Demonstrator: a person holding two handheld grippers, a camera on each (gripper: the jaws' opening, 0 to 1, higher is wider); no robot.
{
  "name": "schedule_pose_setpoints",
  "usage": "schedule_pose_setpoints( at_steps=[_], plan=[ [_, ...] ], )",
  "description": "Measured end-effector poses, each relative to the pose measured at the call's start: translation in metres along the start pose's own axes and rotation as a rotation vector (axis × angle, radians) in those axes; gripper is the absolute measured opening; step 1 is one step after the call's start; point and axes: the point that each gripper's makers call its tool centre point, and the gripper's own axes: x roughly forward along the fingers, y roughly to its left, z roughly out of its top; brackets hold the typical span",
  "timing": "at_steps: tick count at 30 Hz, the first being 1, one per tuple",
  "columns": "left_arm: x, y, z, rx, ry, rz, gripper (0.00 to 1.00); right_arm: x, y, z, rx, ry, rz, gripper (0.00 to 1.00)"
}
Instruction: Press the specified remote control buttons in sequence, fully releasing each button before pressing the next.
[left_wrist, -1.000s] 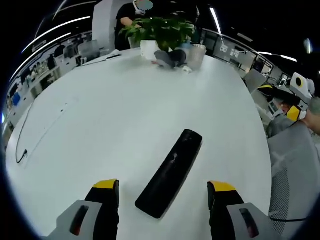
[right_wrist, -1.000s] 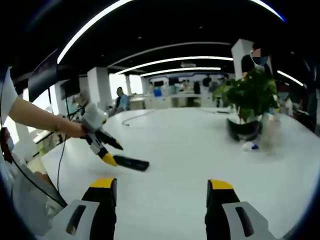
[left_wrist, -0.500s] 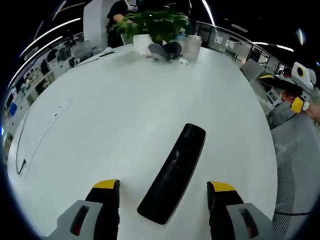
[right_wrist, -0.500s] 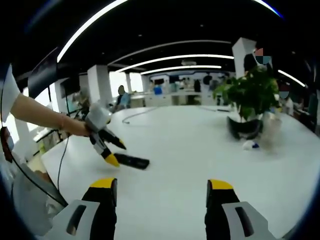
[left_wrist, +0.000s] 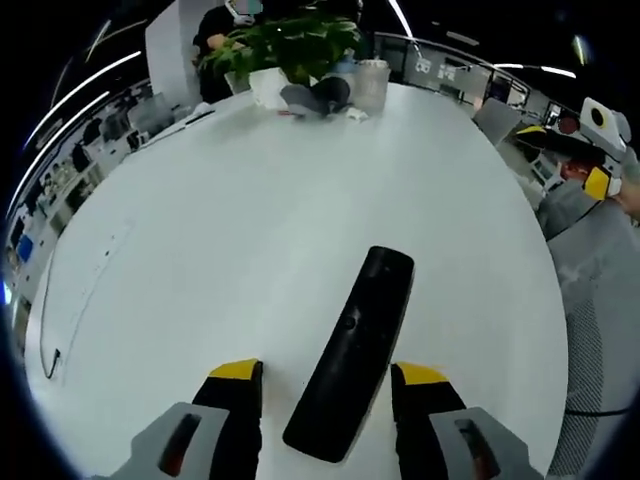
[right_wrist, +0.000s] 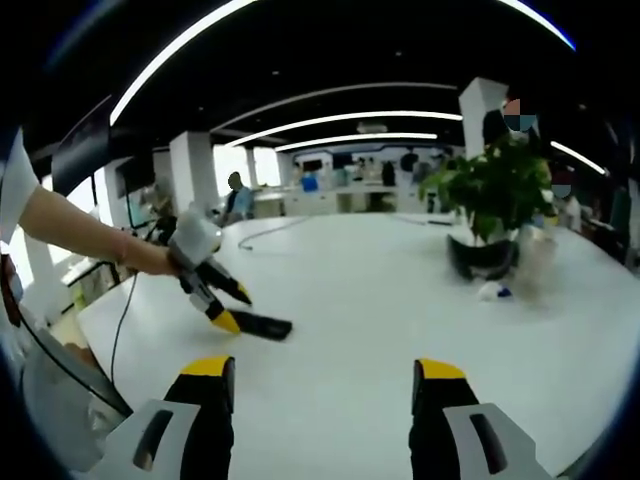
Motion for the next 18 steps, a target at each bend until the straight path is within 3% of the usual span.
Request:
schedule_pose_setpoints(
  at_steps=[7,18],
  plan=[
    [0.0020,-0.0074,0.0027,0.066,0.004,-0.028,0.29,-0.0006,-0.0004,0.0005,0.004,-0.004,-0.001,0.69],
    [0.0016,-0.0098,0.0010,0.082,0.010,-0.043,0.26,-0.0009,0.0005,0.0003,0.001,-0.003,0.002,0.69]
  ],
)
